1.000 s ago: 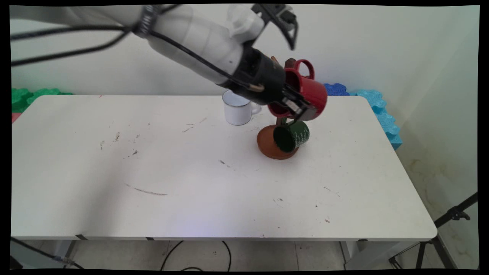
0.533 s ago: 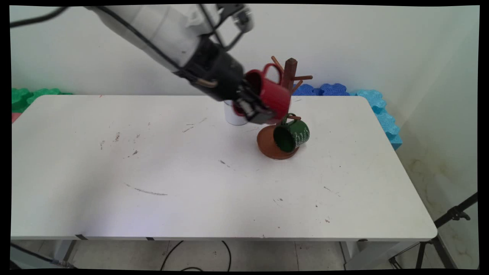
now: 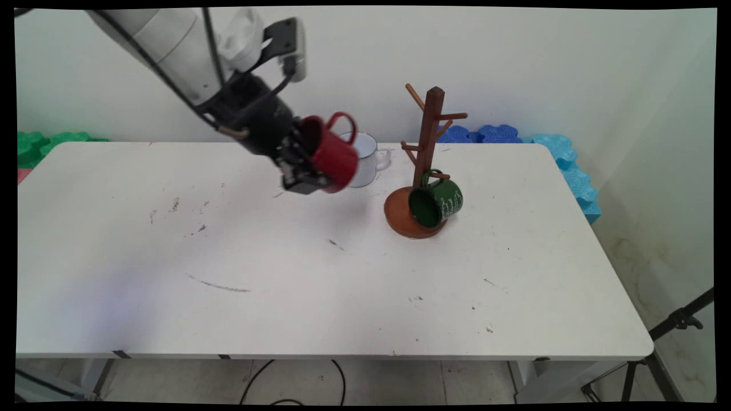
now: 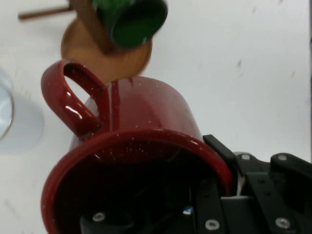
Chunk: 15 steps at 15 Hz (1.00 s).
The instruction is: Place the picked object on the table
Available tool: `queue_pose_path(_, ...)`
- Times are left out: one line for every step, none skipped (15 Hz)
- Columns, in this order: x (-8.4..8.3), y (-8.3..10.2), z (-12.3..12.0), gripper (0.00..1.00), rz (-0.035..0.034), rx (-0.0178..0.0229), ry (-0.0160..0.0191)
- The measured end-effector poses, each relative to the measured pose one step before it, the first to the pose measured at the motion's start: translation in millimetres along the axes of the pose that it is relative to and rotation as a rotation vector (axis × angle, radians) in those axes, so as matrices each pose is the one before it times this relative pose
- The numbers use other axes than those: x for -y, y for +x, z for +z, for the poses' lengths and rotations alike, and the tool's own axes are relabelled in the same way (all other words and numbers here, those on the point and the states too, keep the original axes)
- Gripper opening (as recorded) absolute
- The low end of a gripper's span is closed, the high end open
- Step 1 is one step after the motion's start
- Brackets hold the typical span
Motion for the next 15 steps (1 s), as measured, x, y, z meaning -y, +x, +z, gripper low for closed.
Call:
queue_pose_path(5.34, -7.96, 0.23, 0.0, 0.01791, 0.02864, 0.00528)
queue_pose_path(5.17, -7.49, 1.28, 0.0, 0.0178, 0.02651, 0.00443)
queue_pose_path(4.53, -5.78, 2.17, 0.0, 0.0159, 0.02076, 0.00267)
queue_pose_path(2.77, -3.88, 1.67, 0.0, 0.01121, 0.01351, 0.00131)
queue_pose_path(4.11, -5.6, 2.99, 0.0, 0.01671, 0.01975, 0.00076)
queue_pose_path(4.32, -6.35, 4.03, 0.0, 0.02045, 0.02198, -0.0017)
queue_pose_path(3.79, -5.41, 4.59, 0.0, 0.0229, 0.02013, -0.00397)
queue_pose_path(3.04, -3.79, 4.42, 0.0, 0.02237, 0.01537, -0.00436)
queue_pose_path(1.96, -2.31, 2.96, 0.0, 0.01528, 0.00933, -0.00252)
queue_pose_path(2.96, -3.01, 4.74, 0.0, 0.02404, 0.01262, -0.0038)
queue_pose_path(3.57, -2.86, 5.75, 0.0, 0.02635, 0.01378, -0.00406)
queue_pose_path(3.63, -2.53, 5.84, 0.0, 0.02328, 0.01228, -0.00408)
queue_pose_path(3.15, -1.8, 5.12, 0.0, 0.01883, 0.00932, -0.0028)
queue_pose_path(3.62, -1.46, 6.15, 0.0, 0.02073, 0.00892, -0.00411)
queue_pose_path(3.43, -1.09, 6.44, 0.0, 0.01922, 0.007, -0.00555)
